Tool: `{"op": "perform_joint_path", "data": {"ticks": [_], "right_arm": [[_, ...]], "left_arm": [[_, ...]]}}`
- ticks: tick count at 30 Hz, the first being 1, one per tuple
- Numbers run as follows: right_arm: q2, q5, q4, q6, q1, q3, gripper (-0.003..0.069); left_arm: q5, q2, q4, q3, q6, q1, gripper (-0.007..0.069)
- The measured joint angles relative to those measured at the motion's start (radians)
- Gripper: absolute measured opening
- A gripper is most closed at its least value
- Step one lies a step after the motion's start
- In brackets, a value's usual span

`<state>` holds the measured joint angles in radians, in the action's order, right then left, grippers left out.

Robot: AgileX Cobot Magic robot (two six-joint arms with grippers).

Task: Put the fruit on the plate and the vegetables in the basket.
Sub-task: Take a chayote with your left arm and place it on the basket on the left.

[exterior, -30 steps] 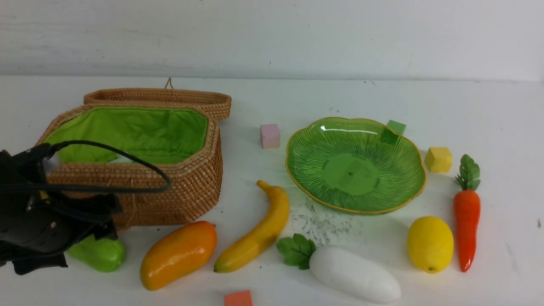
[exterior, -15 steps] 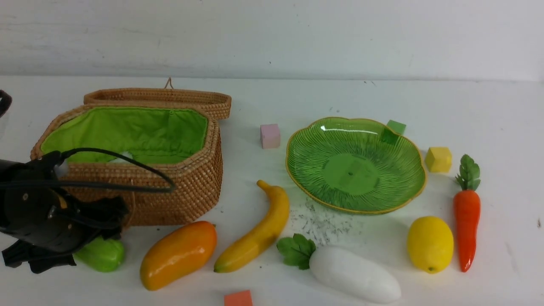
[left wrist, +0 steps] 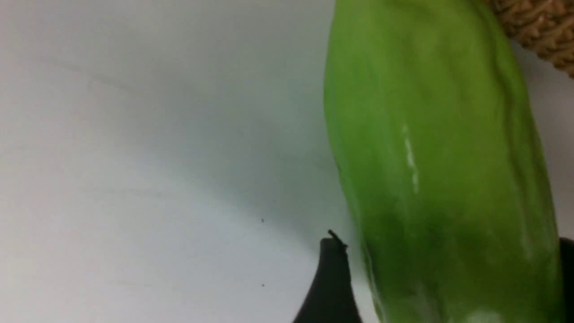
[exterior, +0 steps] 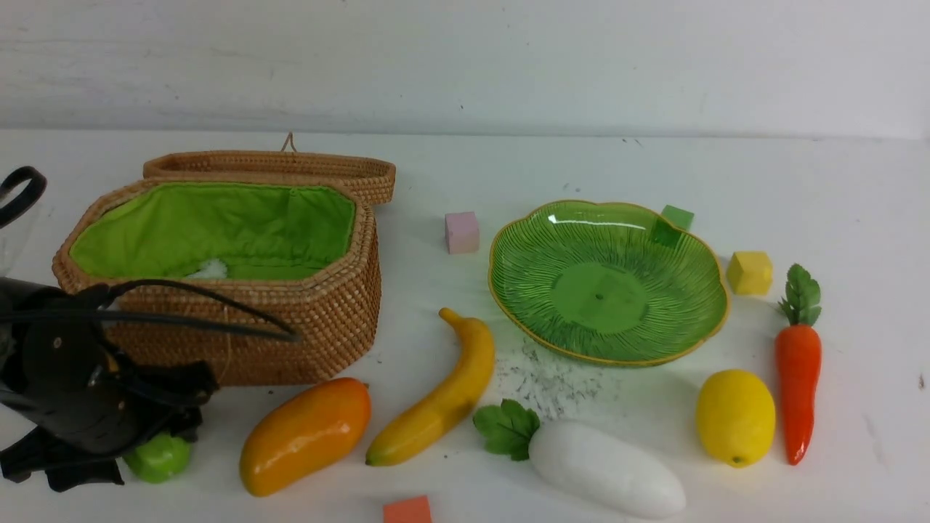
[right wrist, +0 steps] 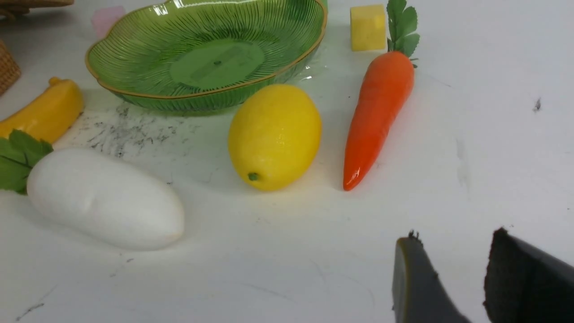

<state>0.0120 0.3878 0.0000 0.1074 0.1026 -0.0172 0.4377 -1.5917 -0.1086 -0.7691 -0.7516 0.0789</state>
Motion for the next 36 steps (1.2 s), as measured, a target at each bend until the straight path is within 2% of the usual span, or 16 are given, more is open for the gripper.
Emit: {"op": "perform_joint_path", "data": {"ticks": [4, 15, 22, 27, 30, 33, 36], "right_arm": [[0.000, 0.000, 0.000, 0.000, 0.000, 0.000, 0.0240], [0.000, 0.000, 0.000, 0.000, 0.000, 0.000, 0.0240], [0.000, 0.000, 0.000, 0.000, 0.000, 0.000, 0.0240], [0.000, 0.000, 0.000, 0.000, 0.000, 0.000, 0.0240], [0.000, 0.000, 0.000, 0.000, 0.000, 0.000, 0.0240], [0.000, 0.000, 0.000, 0.000, 0.000, 0.000, 0.0240], [0.000, 0.000, 0.000, 0.000, 0.000, 0.000, 0.0240]], "left_arm": [[0.013, 0.000, -0.017, 0.000, -0.002, 0.000, 0.0443], [0.070, 0.009, -0.072, -0.002, -0.027, 0.000, 0.0444], [0.178, 0.142, -0.094, -0.002, -0.030, 0.000, 0.0444], [0.353, 0.309, -0.129, -0.002, -0.014, 0.000, 0.0444], [0.437, 0.424, -0.128, -0.002, 0.057, 0.000, 0.0444], [0.474, 0.571, -0.077, -0.002, 0.299, 0.000, 0.0444], [0.434, 0.661, 0.031, -0.001, 0.582, 0.000, 0.0444]]}}
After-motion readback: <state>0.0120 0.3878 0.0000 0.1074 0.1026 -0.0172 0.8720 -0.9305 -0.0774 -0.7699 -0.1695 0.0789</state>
